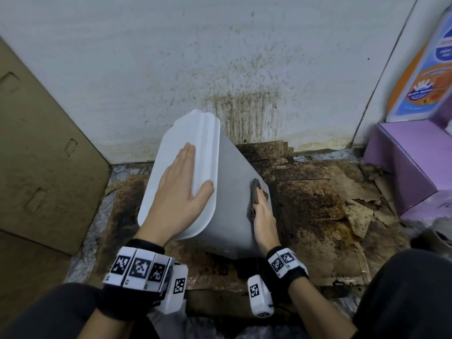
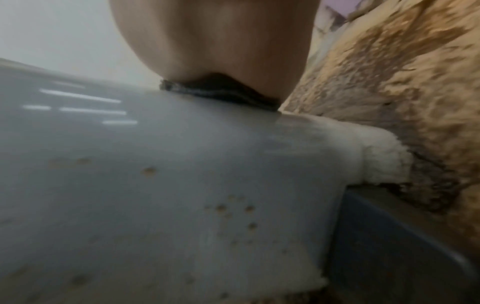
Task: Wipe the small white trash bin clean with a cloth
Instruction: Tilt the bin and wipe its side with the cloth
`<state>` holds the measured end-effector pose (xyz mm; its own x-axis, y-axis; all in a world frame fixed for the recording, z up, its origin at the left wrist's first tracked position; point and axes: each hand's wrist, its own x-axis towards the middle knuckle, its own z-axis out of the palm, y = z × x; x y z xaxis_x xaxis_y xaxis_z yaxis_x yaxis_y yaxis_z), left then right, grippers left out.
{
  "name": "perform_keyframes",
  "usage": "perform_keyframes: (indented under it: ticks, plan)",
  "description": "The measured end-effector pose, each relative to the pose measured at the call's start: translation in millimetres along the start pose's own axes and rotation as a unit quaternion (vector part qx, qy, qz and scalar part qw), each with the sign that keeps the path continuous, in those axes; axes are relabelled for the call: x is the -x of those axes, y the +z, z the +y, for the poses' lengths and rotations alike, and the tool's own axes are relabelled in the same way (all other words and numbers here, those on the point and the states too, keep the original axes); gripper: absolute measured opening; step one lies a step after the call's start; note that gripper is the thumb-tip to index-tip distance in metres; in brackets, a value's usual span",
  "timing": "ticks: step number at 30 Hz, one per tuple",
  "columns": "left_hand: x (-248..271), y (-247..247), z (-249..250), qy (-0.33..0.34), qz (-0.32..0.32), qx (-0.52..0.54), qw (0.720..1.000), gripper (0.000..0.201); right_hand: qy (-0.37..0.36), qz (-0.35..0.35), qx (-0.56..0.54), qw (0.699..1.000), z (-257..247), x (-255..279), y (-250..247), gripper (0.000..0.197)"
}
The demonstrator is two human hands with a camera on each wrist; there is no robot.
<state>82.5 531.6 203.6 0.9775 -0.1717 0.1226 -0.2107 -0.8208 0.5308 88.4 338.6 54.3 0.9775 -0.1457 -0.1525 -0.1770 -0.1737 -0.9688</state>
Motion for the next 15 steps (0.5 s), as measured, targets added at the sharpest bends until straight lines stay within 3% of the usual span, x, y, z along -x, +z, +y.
perform_keyframes:
  ticks: [8,15]
  plan:
    - [-0.6,0.8,-2.7,-0.003,-0.003,-0.002,1.000,0.092,-0.134,-0.042,-0.095,0.986,-68.8,43.1,41.9,0.057]
    - [0.6,-0.8,-4.3,-0.003,-0.005,0.006,1.000,0.093,-0.203,0.006,-0.038,0.979,-33.2,46.8,38.2,0.052]
